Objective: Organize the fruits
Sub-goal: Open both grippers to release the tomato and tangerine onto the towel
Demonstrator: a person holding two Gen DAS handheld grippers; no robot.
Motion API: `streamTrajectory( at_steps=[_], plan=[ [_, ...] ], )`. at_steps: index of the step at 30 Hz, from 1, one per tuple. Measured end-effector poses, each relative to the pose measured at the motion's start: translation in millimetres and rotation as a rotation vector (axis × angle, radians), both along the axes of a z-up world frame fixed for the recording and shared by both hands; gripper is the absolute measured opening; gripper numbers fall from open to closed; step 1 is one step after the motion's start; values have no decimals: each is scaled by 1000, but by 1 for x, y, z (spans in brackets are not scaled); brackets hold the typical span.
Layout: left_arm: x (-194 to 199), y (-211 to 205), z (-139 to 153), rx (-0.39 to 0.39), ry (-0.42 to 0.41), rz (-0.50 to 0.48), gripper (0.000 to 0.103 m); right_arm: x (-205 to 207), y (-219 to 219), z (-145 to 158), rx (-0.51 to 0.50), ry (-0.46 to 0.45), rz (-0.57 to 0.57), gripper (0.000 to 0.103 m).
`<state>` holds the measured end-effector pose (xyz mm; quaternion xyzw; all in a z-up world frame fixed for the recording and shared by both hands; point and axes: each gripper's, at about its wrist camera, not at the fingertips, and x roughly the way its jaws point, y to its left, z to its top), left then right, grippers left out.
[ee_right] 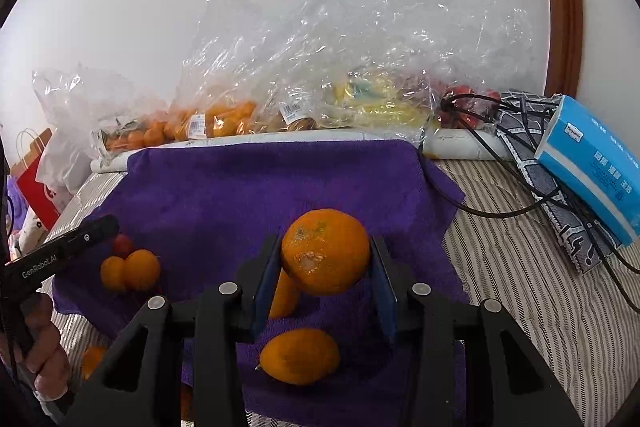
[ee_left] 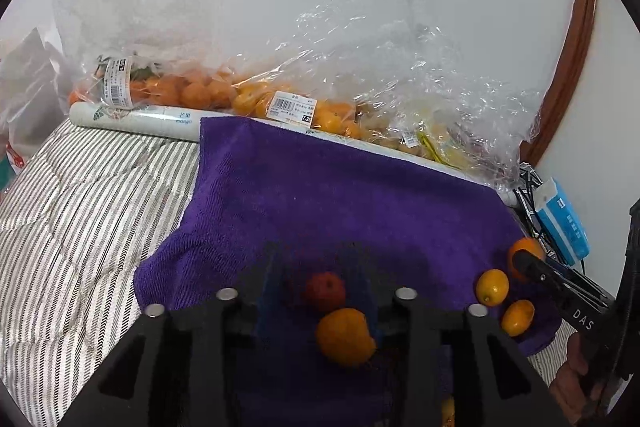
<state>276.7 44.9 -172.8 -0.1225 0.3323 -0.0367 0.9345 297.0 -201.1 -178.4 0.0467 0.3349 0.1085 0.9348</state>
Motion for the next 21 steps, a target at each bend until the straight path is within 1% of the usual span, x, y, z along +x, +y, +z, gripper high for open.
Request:
streamTrajectory(
  at_steps=[4,14,21],
  plan=[
    [-1,-2,1,11,-3,-6,44,-4,0,4,-3,-29,4,44],
    [0,-2,0,12,1,-2,47,-3,7,3,-25,-21,21,45],
    [-1,-2,0,14,-3,0,48,-4,6,5,-27,-26,11,51]
  ],
)
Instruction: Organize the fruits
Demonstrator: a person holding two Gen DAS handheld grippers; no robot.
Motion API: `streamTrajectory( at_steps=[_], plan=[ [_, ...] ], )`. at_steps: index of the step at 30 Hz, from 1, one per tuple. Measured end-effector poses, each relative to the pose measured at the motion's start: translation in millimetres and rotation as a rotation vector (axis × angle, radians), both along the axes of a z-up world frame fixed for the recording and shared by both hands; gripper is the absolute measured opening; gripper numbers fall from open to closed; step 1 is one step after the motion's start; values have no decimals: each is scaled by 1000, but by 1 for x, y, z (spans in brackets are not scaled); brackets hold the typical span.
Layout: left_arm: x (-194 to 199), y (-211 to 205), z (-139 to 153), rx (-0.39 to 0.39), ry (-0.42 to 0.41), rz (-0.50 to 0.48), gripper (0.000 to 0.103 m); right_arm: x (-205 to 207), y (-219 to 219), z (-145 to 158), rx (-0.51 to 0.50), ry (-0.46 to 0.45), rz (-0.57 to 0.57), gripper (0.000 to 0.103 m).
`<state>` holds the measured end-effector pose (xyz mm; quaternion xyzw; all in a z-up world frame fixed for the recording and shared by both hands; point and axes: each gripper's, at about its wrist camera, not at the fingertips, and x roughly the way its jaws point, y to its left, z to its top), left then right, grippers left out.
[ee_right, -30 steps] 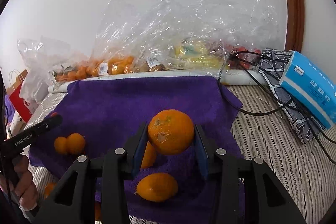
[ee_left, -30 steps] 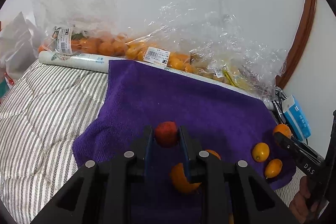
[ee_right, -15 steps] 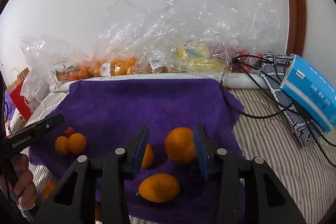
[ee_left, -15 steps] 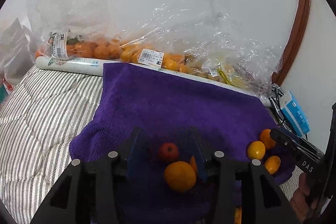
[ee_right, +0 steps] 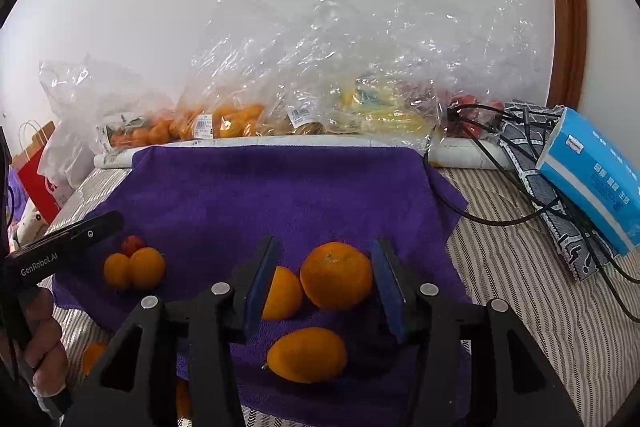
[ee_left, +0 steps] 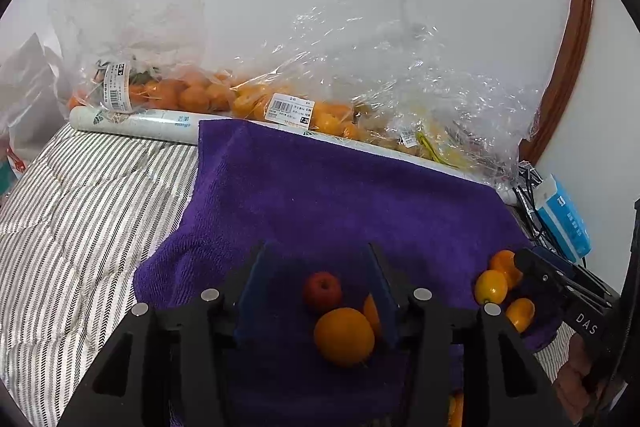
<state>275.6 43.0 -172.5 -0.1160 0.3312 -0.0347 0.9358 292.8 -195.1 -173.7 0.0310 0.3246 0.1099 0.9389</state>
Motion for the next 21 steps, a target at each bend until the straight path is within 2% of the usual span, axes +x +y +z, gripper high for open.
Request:
streamTrajectory(
  at_steps=[21],
  plan=[
    [-1,-2,1,16,-6,-2,49,-6,7,4,-26,-30,22,53]
  ],
)
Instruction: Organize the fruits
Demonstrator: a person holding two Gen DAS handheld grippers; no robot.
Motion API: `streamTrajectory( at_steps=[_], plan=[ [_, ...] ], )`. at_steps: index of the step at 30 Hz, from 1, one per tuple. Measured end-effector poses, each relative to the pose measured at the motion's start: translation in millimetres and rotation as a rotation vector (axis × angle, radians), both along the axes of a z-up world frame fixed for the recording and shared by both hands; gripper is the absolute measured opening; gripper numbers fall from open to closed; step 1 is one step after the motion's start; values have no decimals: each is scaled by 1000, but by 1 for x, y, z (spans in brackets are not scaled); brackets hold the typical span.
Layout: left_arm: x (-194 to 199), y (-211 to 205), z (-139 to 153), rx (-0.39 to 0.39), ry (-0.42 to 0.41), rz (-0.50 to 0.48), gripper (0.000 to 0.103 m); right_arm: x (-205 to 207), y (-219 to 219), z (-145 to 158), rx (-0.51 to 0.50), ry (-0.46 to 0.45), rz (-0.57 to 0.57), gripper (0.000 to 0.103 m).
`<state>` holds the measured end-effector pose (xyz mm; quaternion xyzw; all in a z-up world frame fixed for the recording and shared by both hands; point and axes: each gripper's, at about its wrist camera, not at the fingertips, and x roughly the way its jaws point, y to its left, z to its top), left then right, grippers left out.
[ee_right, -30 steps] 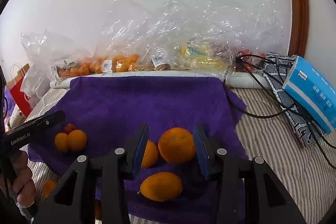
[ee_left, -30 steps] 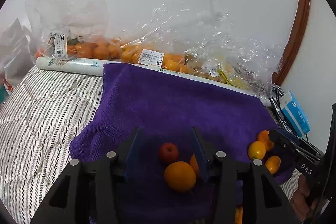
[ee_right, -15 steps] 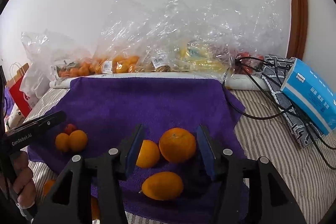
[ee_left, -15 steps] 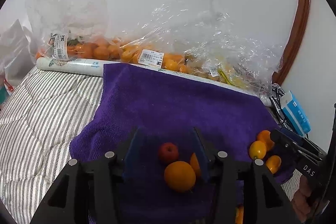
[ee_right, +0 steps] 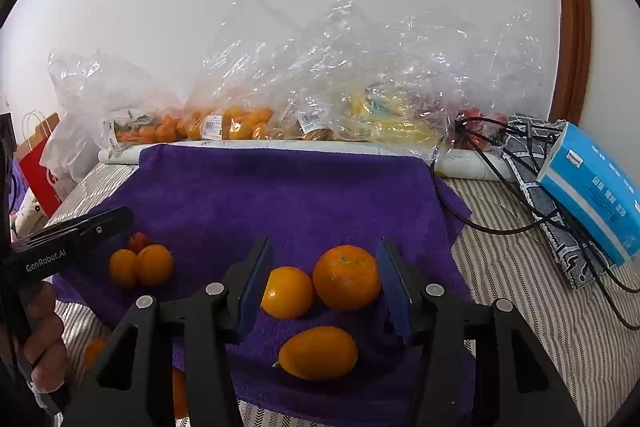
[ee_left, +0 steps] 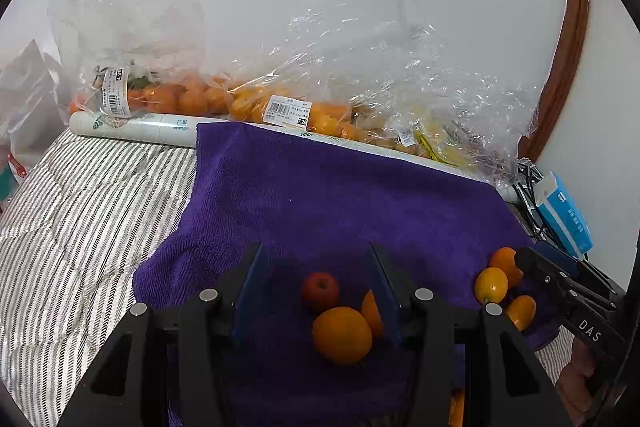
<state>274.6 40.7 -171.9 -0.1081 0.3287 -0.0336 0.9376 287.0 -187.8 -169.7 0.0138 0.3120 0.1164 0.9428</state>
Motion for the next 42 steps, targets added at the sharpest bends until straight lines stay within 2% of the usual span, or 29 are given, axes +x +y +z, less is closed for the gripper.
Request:
streamTrajectory(
  at_steps=[25,39,42],
  plan=[
    [-7,-11,5,31,-34,-5,49,-16,2,9,36,-44,33,53],
    [-9,-7,8,38,-55,14,49,-29,11,18,27,-84,59,53],
    [-8,-4,9,33,-56,23,49,-32,14,20,18,-67,62,53]
  ],
)
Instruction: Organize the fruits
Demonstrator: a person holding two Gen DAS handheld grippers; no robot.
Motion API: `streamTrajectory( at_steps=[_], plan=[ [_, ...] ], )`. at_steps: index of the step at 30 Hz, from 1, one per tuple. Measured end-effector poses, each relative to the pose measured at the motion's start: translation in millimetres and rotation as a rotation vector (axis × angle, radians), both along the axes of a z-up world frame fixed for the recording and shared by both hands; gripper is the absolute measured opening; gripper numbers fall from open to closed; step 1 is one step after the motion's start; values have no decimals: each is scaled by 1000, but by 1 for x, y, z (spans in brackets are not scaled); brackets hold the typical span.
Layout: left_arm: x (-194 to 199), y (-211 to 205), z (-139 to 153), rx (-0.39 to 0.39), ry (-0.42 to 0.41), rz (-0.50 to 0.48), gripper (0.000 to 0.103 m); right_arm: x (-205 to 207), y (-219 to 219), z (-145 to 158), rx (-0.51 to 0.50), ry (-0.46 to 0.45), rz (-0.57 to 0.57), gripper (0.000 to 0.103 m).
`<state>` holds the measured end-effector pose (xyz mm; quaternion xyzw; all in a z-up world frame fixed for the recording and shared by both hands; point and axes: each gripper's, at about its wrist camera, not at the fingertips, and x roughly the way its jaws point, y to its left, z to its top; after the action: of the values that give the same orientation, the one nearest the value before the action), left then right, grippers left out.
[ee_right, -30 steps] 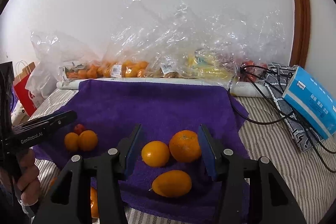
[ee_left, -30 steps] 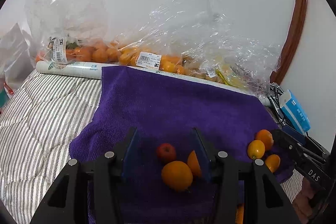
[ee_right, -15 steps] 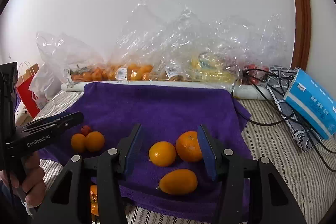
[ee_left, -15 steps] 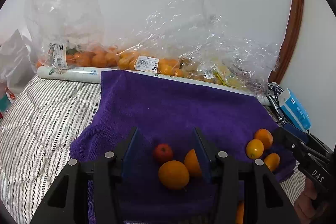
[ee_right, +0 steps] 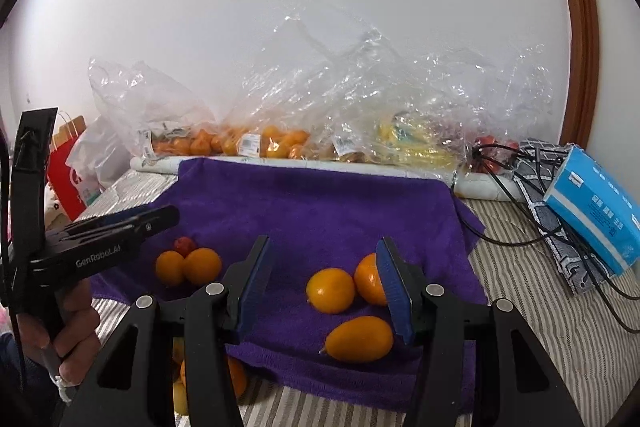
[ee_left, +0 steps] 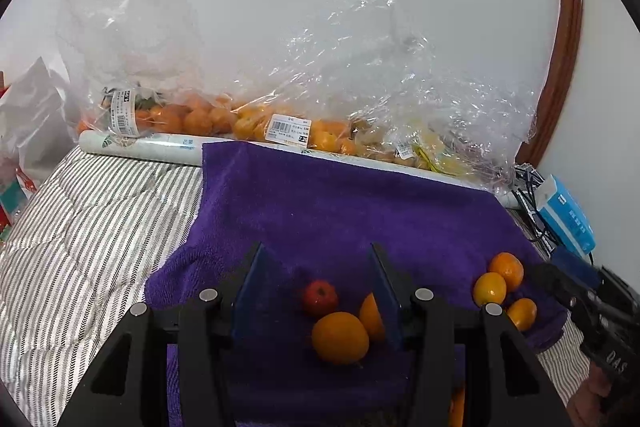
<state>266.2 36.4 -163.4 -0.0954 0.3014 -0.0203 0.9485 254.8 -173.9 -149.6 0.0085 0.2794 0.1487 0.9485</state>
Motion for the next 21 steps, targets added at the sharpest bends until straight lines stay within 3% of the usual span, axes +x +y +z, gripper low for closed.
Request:
streamTrajectory(
  at_steps=[13,21],
  plan=[
    [-7,1,7,4,-34,7,49,-52,37,-23,-27,132,117,53],
    [-7,12,10,-41,-41,32,49,-49,57,-46,-80,222,127,53]
  ],
)
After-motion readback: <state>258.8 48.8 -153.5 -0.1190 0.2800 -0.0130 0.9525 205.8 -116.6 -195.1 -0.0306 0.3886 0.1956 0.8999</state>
